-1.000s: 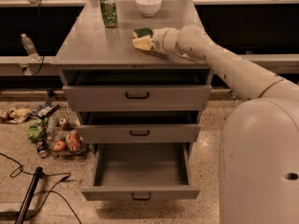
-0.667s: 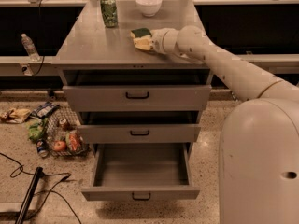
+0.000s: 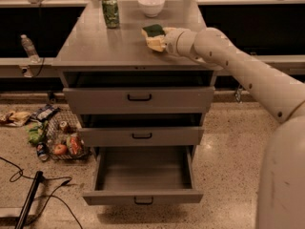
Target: Place sponge into bottom drawer
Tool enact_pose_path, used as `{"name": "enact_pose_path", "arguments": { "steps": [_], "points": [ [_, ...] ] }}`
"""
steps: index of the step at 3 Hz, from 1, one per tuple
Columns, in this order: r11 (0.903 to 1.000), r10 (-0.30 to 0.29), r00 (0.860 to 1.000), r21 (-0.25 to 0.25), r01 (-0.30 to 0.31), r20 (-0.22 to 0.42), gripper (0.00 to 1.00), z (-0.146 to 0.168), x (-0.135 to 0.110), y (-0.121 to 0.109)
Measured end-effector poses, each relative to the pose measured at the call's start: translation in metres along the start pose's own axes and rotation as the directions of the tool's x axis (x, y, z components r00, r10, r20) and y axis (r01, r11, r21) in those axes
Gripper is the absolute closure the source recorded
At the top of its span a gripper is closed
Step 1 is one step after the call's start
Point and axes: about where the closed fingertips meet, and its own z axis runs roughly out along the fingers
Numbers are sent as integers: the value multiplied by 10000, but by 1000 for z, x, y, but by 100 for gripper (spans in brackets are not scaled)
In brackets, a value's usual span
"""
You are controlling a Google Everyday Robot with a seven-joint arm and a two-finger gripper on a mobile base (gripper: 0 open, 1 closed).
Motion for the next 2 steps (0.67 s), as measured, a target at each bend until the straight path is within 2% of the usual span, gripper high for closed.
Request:
{"name": "enact_pose_path", "arguments": {
  "steps": [1, 2],
  "points": [
    [9953, 110, 9996, -968, -84, 263, 100, -66, 4, 15],
    [9734, 317, 9983, -2282, -196, 493, 100, -112, 13, 39]
  ]
}}
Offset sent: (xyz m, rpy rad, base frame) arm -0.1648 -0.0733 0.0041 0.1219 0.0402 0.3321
